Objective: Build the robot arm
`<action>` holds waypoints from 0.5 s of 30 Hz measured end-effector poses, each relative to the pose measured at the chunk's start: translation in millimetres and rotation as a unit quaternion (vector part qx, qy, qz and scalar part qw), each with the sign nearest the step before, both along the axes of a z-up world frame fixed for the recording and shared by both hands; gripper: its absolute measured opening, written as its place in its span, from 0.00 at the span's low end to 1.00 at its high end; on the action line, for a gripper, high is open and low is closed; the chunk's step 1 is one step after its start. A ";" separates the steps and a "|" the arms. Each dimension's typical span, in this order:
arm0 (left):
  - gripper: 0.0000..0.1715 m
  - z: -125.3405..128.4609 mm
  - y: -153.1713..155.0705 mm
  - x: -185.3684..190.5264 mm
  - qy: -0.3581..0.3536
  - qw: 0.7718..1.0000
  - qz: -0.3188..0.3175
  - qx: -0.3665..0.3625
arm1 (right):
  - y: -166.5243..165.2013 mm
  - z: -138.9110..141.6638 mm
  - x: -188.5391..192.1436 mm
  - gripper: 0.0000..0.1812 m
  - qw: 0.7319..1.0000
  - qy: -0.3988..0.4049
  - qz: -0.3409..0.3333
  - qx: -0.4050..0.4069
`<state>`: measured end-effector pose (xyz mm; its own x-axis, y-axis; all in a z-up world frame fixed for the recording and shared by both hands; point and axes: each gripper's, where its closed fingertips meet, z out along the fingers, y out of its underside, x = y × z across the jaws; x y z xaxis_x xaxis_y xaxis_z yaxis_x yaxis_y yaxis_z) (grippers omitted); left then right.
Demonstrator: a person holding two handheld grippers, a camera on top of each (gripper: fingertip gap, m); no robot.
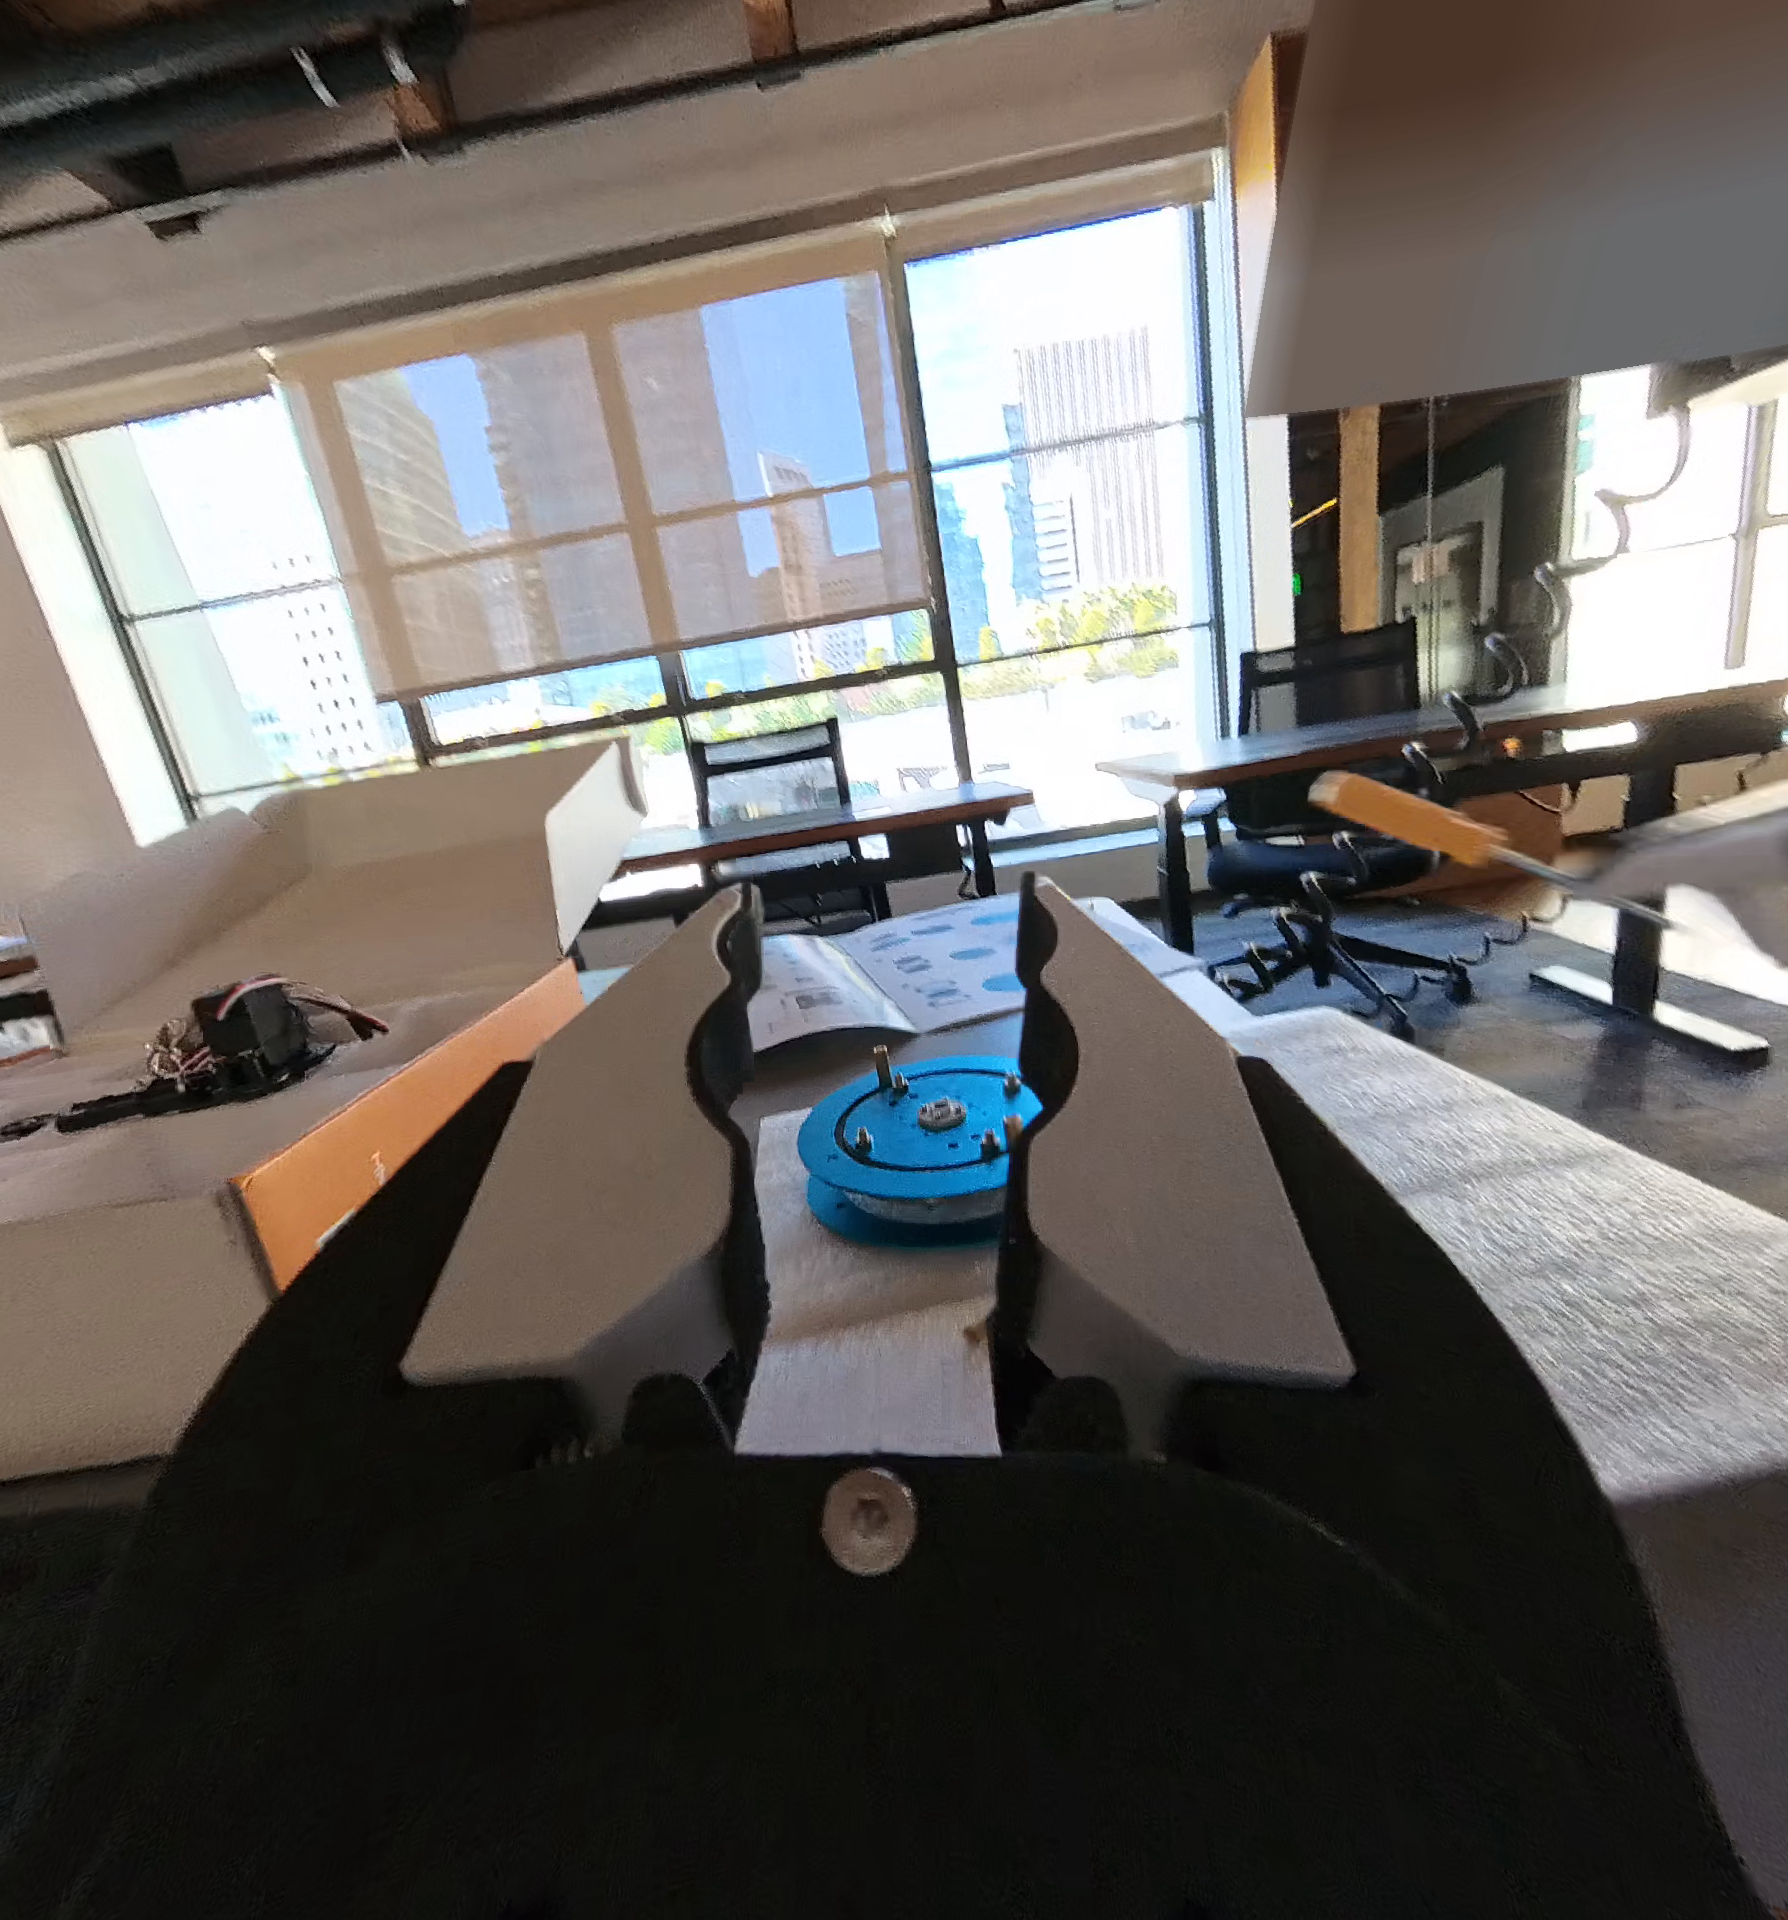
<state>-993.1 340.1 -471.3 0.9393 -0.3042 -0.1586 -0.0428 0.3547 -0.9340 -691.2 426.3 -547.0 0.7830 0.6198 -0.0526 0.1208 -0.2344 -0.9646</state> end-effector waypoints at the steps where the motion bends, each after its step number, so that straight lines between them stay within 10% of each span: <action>1: 0.28 0.2 -7.0 -2.5 0.004 1.000 -0.007 -0.014 | 14.5 7.2 -27.0 0.02 0.998 -0.021 0.062 -0.011; 8: 0.26 -0.3 -89.3 -25.2 0.007 0.998 -0.032 -0.050 | 141.0 -18.4 -138.7 0.01 0.958 -0.170 0.215 -0.083; 15: 0.28 0.5 -120.1 -67.0 -0.015 0.997 -0.046 -0.053 | 159.7 -72.8 -155.3 0.10 0.933 -0.251 0.207 -0.156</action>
